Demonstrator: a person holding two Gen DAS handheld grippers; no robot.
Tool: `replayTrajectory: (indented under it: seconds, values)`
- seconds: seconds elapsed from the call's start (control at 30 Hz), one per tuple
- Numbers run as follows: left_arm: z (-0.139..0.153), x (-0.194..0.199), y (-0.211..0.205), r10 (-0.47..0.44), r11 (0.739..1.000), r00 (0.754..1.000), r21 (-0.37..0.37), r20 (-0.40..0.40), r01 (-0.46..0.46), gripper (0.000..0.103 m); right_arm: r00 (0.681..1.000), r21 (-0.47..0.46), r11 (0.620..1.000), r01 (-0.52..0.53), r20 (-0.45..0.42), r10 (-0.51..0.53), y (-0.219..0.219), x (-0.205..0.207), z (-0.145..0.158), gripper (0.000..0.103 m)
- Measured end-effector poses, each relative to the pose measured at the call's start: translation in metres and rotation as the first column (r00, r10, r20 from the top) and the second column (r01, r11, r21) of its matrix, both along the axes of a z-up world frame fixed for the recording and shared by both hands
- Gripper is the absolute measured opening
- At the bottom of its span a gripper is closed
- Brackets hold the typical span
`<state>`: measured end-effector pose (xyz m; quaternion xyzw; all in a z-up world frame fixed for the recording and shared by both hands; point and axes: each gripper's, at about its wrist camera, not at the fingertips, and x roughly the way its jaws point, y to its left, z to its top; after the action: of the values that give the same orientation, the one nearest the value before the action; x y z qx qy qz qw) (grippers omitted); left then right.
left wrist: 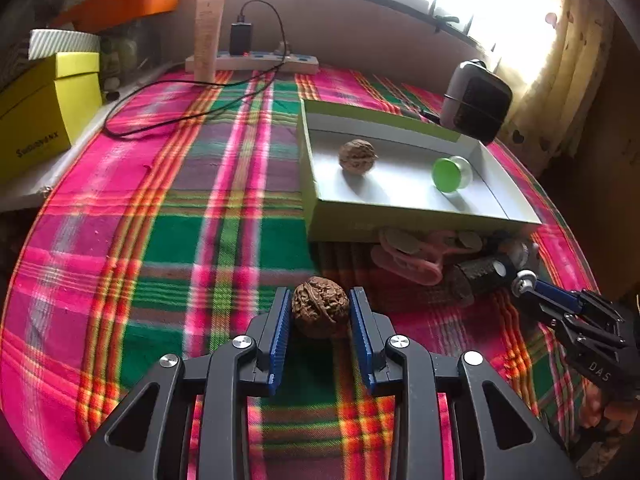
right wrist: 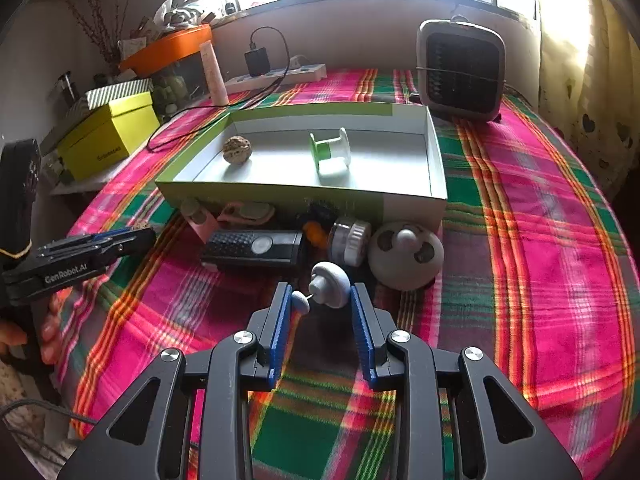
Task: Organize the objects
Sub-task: 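Grasp the second walnut with the left gripper while the right gripper grasps the white knob, then carry the walnut and the white knob over the tray with both grippers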
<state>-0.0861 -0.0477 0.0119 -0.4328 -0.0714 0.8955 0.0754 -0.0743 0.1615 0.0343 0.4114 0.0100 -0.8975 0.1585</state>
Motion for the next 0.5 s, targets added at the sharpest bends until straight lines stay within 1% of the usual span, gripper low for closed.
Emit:
replayTrajectory:
  seconds: [0.5]
  values:
    - [0.002, 0.019, 0.035, -0.118, 0.993, 0.993, 0.012, 0.003, 0.118, 0.028, 0.999, -0.015, 0.999, -0.050, -0.003, 0.050, -0.008, 0.013, -0.001, 0.031]
